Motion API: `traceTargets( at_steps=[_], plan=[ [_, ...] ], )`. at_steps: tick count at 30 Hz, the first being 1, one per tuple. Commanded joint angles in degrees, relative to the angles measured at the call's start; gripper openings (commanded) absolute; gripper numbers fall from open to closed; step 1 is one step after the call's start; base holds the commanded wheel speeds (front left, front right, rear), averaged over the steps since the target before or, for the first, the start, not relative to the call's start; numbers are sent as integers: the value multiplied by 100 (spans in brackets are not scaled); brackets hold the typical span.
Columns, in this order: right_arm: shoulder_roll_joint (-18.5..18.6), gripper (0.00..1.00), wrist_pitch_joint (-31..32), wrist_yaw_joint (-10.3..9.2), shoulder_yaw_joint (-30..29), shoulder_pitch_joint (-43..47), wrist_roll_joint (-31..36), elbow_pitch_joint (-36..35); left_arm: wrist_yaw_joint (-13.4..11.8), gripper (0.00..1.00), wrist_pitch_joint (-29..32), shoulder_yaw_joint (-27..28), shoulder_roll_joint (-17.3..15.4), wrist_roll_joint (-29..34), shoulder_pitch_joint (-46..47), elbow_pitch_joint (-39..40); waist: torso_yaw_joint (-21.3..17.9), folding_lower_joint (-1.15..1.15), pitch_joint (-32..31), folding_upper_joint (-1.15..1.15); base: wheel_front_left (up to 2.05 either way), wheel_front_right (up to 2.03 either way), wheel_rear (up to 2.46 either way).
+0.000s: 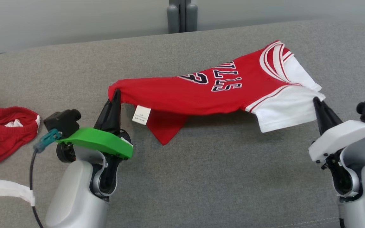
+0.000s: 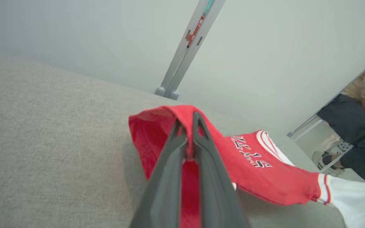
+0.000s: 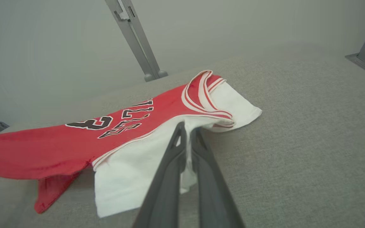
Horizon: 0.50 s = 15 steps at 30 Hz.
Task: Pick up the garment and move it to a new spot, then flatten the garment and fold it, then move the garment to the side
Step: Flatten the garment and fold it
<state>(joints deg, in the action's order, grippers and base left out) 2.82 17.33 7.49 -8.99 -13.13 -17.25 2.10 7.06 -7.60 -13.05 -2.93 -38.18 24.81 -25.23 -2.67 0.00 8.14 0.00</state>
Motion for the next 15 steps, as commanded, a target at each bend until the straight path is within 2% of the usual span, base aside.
traceTargets(
  at_steps=[1, 6, 10, 13, 15],
  plan=[
    [17, 0, 60, 0, -68, 153, -144, -386, 29, 0, 135, 58, -26, -297, -172, 420, 21, 0, -105, 0, 0, 0, 0],
    [13, 0, 350, 0, -228, 326, -316, -1753, 12, 0, 904, 151, -211, -1039, -485, 2135, 20, 0, -36, 0, 0, 0, 0],
    [14, 0, 596, 1, -284, 80, -376, -2608, -242, 0, 1727, 293, -365, -1639, -448, 3303, -19, 0, 198, 0, 0, 0, 0],
    [77, 0, 853, 1, -218, -299, -268, -2730, -475, 0, 2176, 392, -613, -1735, -164, 3611, -88, 0, 501, 0, 0, 0, 0],
    [147, 0, 1080, 1, -101, -681, -309, -2479, -611, 0, 2387, 470, -558, -1957, 95, 3576, -148, 0, 783, 0, 0, 0, 0]
  ],
)
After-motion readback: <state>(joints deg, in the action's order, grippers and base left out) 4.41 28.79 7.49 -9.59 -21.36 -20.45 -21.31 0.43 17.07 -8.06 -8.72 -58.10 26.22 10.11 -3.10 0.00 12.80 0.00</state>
